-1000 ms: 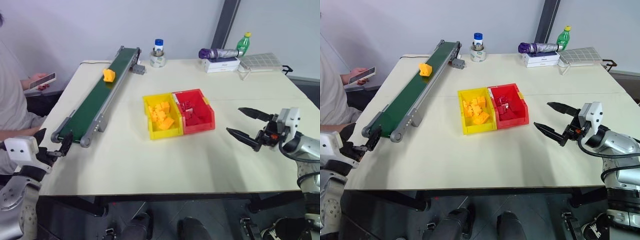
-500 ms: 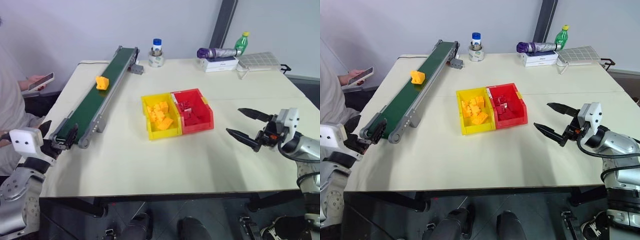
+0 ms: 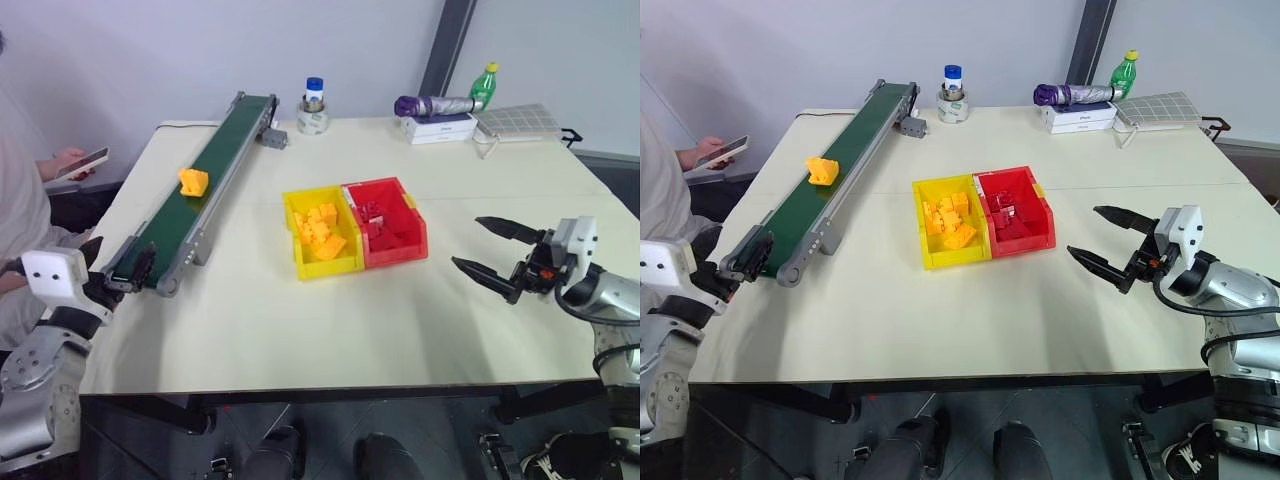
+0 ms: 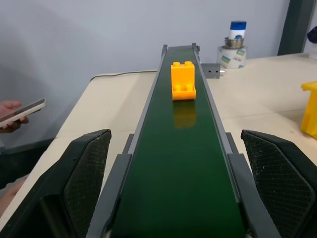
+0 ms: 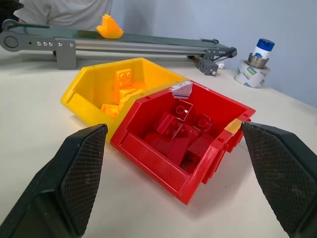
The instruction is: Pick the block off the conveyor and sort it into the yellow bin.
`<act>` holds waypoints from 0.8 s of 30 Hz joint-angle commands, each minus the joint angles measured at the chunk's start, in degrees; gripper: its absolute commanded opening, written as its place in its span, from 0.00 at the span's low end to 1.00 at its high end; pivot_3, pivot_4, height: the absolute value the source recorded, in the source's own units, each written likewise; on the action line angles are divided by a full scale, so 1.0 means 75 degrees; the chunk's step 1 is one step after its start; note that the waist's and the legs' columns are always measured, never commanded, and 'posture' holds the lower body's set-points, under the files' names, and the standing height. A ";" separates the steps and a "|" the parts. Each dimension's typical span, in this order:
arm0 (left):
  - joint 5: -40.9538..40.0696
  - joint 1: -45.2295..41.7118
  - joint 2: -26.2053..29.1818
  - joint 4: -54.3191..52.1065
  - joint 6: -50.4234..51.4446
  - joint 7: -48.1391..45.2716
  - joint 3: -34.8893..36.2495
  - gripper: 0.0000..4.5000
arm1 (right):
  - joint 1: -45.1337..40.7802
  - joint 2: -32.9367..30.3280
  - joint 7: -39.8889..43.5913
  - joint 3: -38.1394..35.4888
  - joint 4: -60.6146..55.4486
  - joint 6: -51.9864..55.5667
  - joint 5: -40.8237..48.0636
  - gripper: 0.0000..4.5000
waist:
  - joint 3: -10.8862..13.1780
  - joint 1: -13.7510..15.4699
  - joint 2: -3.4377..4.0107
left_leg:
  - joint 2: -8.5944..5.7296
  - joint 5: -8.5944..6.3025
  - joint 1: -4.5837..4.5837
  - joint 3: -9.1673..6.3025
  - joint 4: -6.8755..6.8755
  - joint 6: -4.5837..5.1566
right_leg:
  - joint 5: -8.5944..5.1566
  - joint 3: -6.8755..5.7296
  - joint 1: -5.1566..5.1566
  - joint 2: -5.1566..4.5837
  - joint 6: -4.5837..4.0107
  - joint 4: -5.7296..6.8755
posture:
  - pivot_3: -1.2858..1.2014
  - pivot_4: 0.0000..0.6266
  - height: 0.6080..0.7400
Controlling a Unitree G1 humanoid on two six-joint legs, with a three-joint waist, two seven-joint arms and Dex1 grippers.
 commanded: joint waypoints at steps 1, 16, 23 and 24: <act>0.0100 -0.0590 0.0301 0.0143 0.0309 0.0161 -0.0203 0.99 | -0.0106 0.0014 -0.0008 -0.0089 -0.0160 -0.0121 0.0064 1.00 | 0.0000 0.0019 0.0000 | 0.0000 0.0000 0.0000 -0.0001 0.0002 0.0000 | 0.0000 -0.0001 0.0002 0.0000 0.0000 0.0000 | 0.52 0.24 1.00; 0.0827 -0.3316 0.0751 0.2989 0.0556 0.0093 -0.1194 0.99 | 0.0079 0.0028 -0.0171 -0.0129 -0.0446 -0.0040 0.0066 1.00 | 0.0000 -0.0011 0.0000 | -0.0002 0.0002 0.0001 -0.0001 0.0007 0.0000 | 0.0007 -0.0005 0.0001 0.0004 0.0011 0.0002 | 0.52 0.24 1.00; 0.1044 -0.3402 0.0620 0.3432 0.0555 -0.0107 -0.1568 0.87 | 0.0196 0.0009 -0.0252 -0.0152 -0.0593 0.0012 0.0082 1.00 | 0.0000 -0.0009 -0.0001 | -0.0002 0.0002 0.0002 -0.0001 0.0010 0.0001 | 0.0018 -0.0005 0.0003 0.0005 0.0029 0.0003 | 0.52 0.24 1.00; 0.0874 -0.3369 0.0551 0.3306 0.0570 -0.0221 -0.1526 0.81 | 0.0201 0.0001 -0.0260 -0.0155 -0.0599 0.0015 0.0087 1.00 | 0.0000 -0.0009 -0.0001 | -0.0002 0.0002 0.0002 -0.0002 0.0011 0.0001 | 0.0018 -0.0005 0.0003 0.0005 0.0030 0.0004 | 0.52 0.24 1.00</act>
